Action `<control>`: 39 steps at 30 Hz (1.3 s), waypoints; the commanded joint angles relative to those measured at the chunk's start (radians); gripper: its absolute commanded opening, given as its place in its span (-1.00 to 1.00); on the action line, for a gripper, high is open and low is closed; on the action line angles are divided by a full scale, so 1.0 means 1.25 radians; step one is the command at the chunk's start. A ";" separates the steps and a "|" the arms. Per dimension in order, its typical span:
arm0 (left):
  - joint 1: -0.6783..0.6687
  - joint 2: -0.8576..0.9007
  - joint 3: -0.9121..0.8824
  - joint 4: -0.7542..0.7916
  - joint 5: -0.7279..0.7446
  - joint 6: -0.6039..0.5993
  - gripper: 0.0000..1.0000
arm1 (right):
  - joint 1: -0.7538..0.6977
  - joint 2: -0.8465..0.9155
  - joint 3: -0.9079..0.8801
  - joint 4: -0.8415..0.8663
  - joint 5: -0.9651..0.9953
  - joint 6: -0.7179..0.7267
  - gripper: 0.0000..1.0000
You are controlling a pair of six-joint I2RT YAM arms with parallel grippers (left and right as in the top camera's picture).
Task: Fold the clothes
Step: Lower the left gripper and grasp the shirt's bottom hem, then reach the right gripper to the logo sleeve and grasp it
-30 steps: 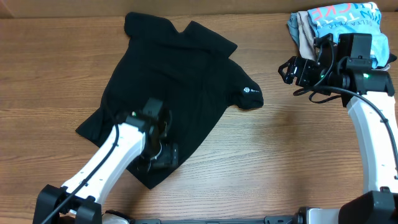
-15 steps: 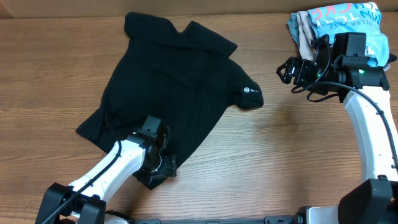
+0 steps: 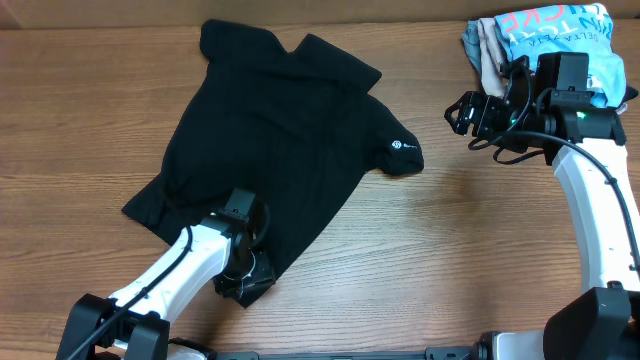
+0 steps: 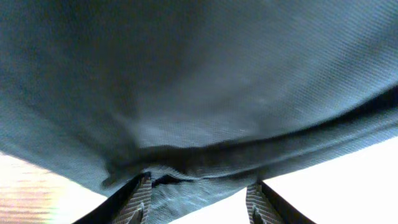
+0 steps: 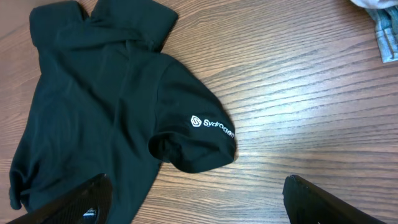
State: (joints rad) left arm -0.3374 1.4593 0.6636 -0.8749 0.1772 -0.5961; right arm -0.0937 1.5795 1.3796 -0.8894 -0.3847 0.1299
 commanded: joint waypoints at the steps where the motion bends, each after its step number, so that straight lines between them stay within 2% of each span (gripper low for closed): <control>1: 0.024 -0.005 0.005 -0.005 -0.040 -0.038 -0.19 | 0.002 -0.001 0.000 0.005 0.005 -0.002 0.83; 2: 0.027 -0.005 0.005 -0.006 -0.040 -0.038 -0.35 | 0.002 -0.001 0.000 0.005 0.005 -0.002 0.83; 4: 0.027 -0.005 0.005 -0.005 -0.039 -0.037 -0.81 | 0.002 -0.001 0.000 0.005 0.005 -0.002 0.83; 5: 0.027 -0.005 0.005 -0.005 -0.039 -0.037 -0.92 | 0.002 0.000 0.000 0.005 0.005 -0.002 0.82; 11: 0.030 -0.005 0.066 -0.038 -0.037 -0.001 -0.92 | 0.009 0.004 0.000 0.006 0.005 -0.002 0.74; 16: 0.029 -0.005 0.250 -0.139 -0.046 0.075 -0.92 | 0.034 0.034 0.000 0.010 0.006 0.002 0.61; 21: 0.029 -0.005 0.420 -0.228 -0.049 0.149 -0.92 | 0.068 0.097 0.000 0.010 0.006 0.002 0.36; 25: 0.029 -0.005 0.496 -0.273 -0.088 0.154 -0.92 | 0.095 0.174 0.000 0.016 0.021 0.005 0.32; 39: 0.029 -0.005 0.517 -0.274 -0.158 0.154 -0.92 | 0.112 0.340 -0.034 0.078 0.056 0.025 0.27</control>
State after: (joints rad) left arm -0.3065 1.4605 1.2850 -1.2236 0.0174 -0.4179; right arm 0.0387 1.9720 1.3659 -0.8074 -0.3256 0.1570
